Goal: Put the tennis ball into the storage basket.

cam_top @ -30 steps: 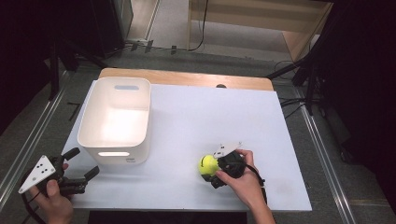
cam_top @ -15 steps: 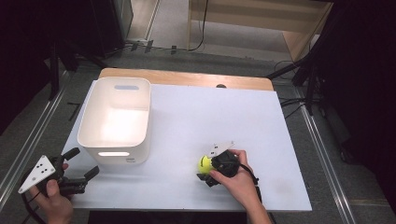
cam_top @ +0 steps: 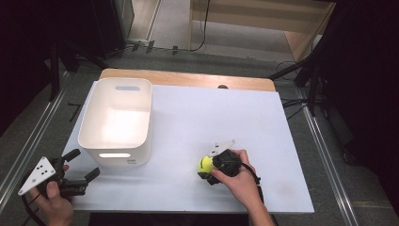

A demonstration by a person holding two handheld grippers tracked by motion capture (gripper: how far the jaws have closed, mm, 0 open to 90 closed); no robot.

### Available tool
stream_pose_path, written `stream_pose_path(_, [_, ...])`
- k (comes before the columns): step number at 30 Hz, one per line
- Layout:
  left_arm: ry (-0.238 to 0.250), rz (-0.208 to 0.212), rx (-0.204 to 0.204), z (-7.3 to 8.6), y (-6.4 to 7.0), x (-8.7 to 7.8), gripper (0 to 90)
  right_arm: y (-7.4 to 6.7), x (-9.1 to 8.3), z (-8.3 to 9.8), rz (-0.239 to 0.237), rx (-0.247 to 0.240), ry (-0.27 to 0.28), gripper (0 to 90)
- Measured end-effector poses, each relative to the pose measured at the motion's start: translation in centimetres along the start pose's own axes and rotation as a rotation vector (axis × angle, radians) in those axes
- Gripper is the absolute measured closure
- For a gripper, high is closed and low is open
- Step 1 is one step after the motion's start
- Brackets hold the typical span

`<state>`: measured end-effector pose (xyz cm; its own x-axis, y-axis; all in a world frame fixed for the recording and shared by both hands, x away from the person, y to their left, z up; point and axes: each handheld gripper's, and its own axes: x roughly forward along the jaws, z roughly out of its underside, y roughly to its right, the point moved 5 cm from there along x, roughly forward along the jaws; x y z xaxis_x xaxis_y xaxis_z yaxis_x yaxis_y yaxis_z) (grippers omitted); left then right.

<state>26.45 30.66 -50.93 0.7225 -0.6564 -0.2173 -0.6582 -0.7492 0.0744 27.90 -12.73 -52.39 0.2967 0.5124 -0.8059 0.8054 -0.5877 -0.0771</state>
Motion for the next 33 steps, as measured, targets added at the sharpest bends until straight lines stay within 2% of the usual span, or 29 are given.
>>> stream_pose_path(7, [-0.001,0.001,0.002,0.0,0.0,0.0,0.0,0.3,-0.6,-0.6,0.003,-0.009,0.016,22.6])
stream_pose_path(26, [-0.003,0.003,0.002,0.0,0.0,0.0,0.0,0.5,-1.8,-2.2,-0.045,-0.028,0.031,22.7])
stream_pose_path(33, [-0.002,0.004,0.002,0.0,0.0,0.0,0.0,0.6,-2.2,-2.9,-0.046,-0.039,0.038,22.7])
